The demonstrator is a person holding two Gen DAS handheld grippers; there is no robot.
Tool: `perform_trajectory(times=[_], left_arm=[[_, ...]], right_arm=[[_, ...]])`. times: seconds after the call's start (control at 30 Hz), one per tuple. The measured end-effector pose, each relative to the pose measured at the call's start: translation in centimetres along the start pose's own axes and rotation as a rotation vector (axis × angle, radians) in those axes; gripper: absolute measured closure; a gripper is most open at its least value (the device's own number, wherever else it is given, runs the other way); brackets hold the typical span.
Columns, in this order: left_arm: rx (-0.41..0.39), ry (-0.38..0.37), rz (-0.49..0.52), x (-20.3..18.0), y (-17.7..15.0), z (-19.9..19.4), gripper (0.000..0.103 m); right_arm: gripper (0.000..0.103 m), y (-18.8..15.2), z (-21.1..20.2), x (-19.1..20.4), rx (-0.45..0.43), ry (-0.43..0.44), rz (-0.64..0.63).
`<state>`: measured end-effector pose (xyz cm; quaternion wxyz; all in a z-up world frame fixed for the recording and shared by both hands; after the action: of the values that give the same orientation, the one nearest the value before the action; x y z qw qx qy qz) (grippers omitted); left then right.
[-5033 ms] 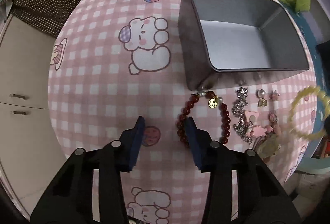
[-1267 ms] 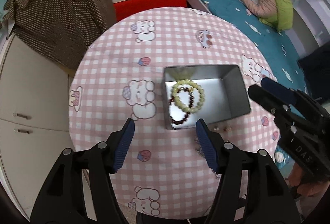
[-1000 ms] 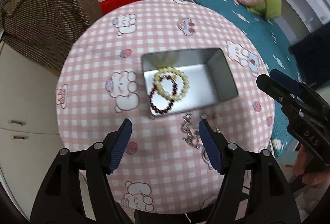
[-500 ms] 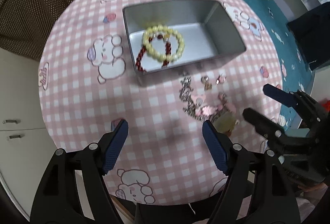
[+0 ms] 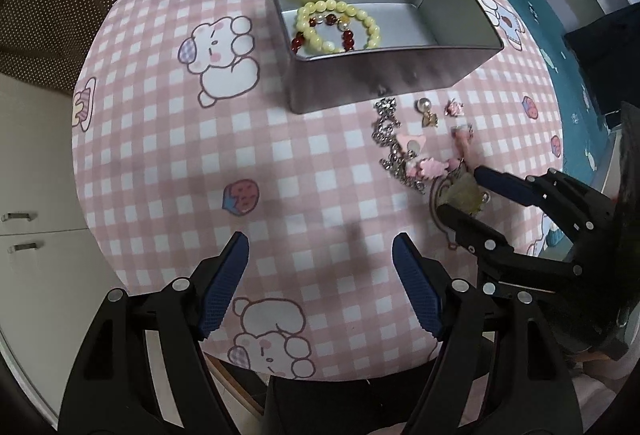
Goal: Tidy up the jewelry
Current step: 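Grasp the green jade pendant with the right gripper, then grasp a pink charm with the left gripper while the right holds the jade pendant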
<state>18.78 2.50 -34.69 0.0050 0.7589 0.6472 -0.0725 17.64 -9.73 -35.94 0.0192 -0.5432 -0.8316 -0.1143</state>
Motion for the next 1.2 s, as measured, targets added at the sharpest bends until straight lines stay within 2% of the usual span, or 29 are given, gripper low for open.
perform_trajectory(times=[0.27, 0.43, 0.77, 1.03, 1.07, 1.13, 1.2], left_arm=[[-0.007, -0.012, -0.003, 0.1, -0.3, -0.1, 0.028], [-0.036, -0.039, 0.01, -0.6, 0.0, -0.7, 0.028], [-0.074, -0.098, 0.061, -3.2, 1.8, -1.1, 0.029], [-0.065, -0.169, 0.064, -4.2, 3.8, 0.0, 0.057], [-0.062, -0.177, 0.065, -4.5, 4.1, 0.2, 0.064], [-0.056, -0.183, 0.067, -4.8, 4.4, 0.6, 0.068], [-0.039, -0.184, 0.077, -5.0, 4.6, 1.2, 0.08]], right_arm=[[0.062, -0.1, 0.3, 0.7, -0.032, -0.057, -0.061], [0.062, -0.1, 0.1, 0.6, -0.033, -0.033, -0.048], [0.062, -0.5, -2.7, -1.6, -0.103, -0.032, 0.017], [0.062, -1.2, -4.2, -4.3, -0.132, -0.057, 0.105], [0.062, -1.3, -4.3, -4.7, -0.131, -0.062, 0.115], [0.062, -1.5, -4.4, -5.3, -0.13, -0.065, 0.134], [0.062, -1.6, -4.3, -5.6, -0.126, -0.067, 0.151]])
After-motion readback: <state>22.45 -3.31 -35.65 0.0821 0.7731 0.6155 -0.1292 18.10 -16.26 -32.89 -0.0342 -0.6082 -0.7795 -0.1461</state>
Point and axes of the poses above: each gripper's, at about its wrist camera, not at the fingertips, and z roughly the way its jaws point, x to its left, y to its top, the point moved 3 cm from there along z, roughly the way its jaws point, and after that the axes turned 11 degrees about x, right-handed, at the moved point
